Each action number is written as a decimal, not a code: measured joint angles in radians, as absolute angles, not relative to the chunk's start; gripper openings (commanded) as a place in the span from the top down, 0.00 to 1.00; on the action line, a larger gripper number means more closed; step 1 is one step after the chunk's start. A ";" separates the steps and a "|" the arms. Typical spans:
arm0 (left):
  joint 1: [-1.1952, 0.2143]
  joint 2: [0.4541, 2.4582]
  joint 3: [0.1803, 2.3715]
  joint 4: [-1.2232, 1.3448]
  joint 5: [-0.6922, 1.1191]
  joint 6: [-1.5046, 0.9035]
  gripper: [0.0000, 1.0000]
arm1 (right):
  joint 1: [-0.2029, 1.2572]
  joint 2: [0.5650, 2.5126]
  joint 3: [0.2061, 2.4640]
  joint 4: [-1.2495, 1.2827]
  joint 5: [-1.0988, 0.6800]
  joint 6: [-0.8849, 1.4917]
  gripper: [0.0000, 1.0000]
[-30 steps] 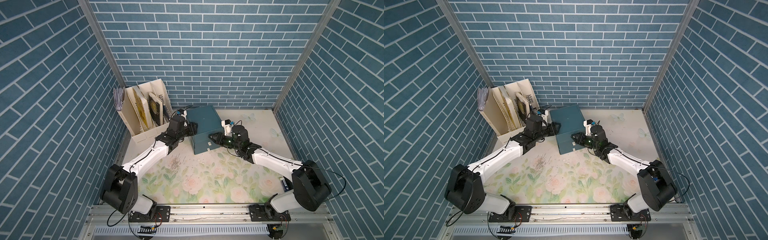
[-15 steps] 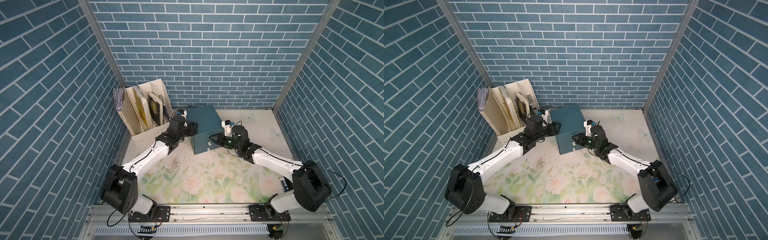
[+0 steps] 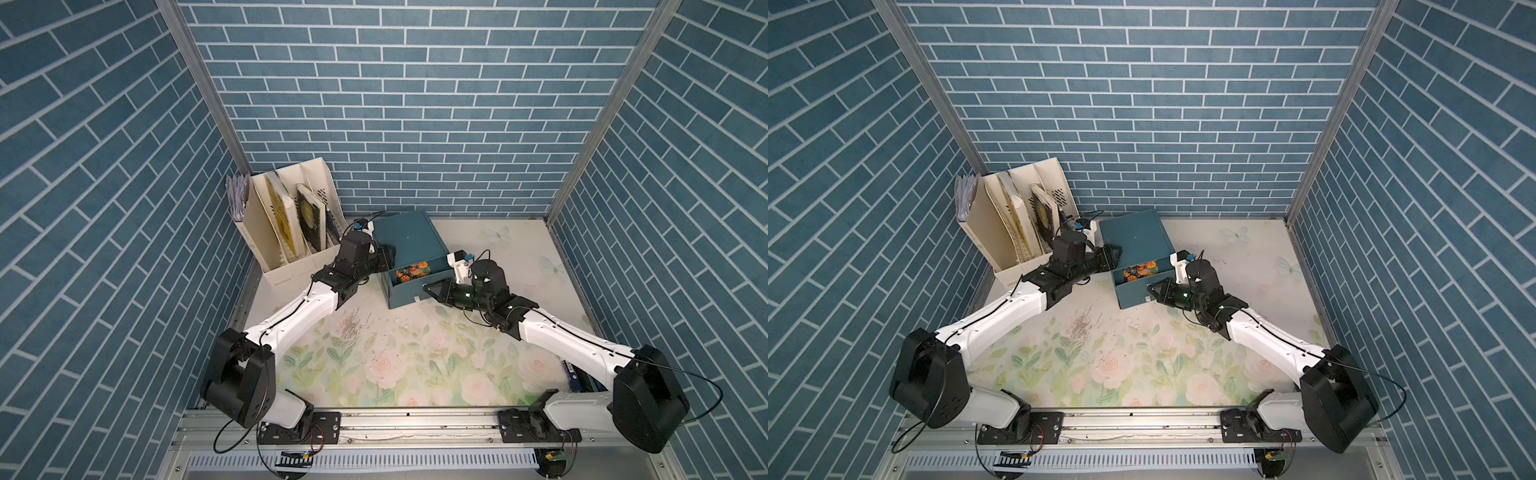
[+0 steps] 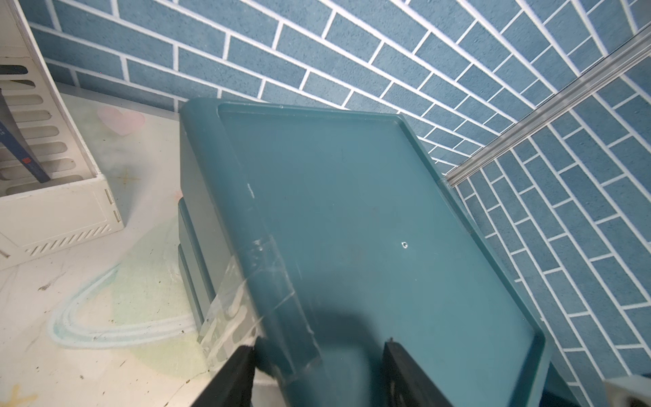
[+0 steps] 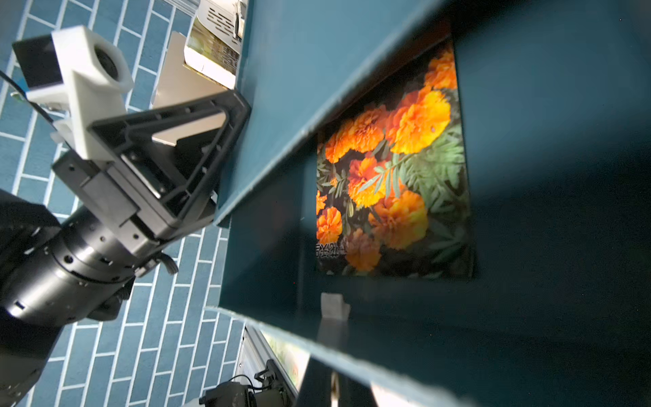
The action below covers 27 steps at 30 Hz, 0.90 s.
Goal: Take the seed bags out of the drawer
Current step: Open the drawer in the storage box.
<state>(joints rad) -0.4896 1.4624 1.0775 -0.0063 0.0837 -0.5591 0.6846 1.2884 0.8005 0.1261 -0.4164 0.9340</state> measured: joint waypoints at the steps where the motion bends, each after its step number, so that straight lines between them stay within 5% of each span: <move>1: -0.490 1.462 1.077 -0.007 0.083 -0.560 0.38 | 0.687 1.279 0.796 0.113 -0.416 0.934 1.00; 27: -0.492 1.460 1.077 -0.011 0.075 -0.565 0.38 | 0.750 1.065 0.698 -0.070 -0.407 0.935 1.00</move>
